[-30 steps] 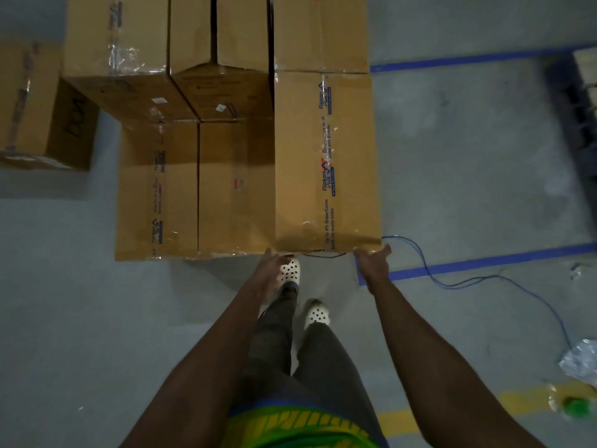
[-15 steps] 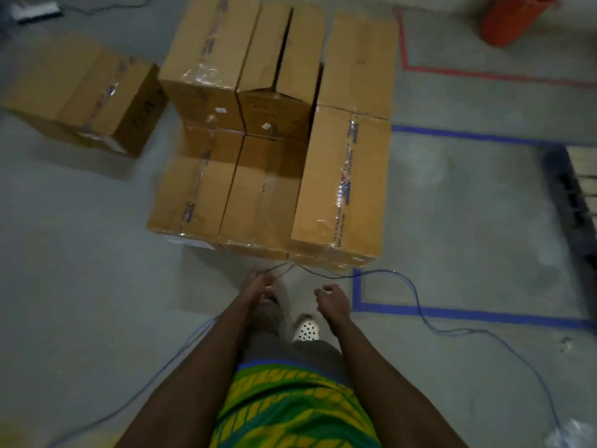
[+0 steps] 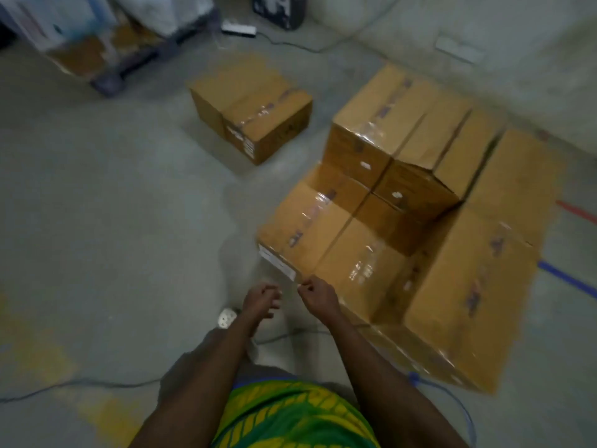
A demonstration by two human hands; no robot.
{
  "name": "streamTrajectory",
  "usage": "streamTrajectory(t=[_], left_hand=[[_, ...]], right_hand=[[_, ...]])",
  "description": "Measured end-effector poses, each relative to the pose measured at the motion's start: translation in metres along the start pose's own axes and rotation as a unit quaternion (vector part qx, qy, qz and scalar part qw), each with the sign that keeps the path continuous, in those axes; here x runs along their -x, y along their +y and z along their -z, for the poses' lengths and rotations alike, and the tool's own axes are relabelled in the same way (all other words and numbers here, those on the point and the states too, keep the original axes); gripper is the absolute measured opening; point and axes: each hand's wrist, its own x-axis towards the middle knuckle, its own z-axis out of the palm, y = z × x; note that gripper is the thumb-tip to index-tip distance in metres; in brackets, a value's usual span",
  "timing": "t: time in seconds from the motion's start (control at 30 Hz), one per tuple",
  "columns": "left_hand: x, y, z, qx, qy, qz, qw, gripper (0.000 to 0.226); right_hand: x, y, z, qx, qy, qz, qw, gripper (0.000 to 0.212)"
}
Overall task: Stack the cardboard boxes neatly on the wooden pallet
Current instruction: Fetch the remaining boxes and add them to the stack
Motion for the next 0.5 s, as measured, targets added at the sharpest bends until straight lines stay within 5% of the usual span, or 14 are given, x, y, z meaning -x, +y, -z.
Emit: streamTrajectory(t=[0.23,0.33,0.5], left_hand=[[-0.063,0.079,0.192,-0.007,0.13,-0.073,0.989,0.023],[-0.082,0.115,0.237,0.027,0.119,-0.064,0.99,0.022],[-0.14,0.168,0.287,0.042,0.088,-0.038,0.994,0.022]], right_hand=[[-0.078,-0.146,-0.074,0.04,-0.054,0.028,0.997,0.022],[-0.11,-0.198,-0.08,0.07,-0.098,0.038,0.992,0.022],[-0.194,-0.274,-0.078,0.021,-0.038,-0.002,0.999,0.022]])
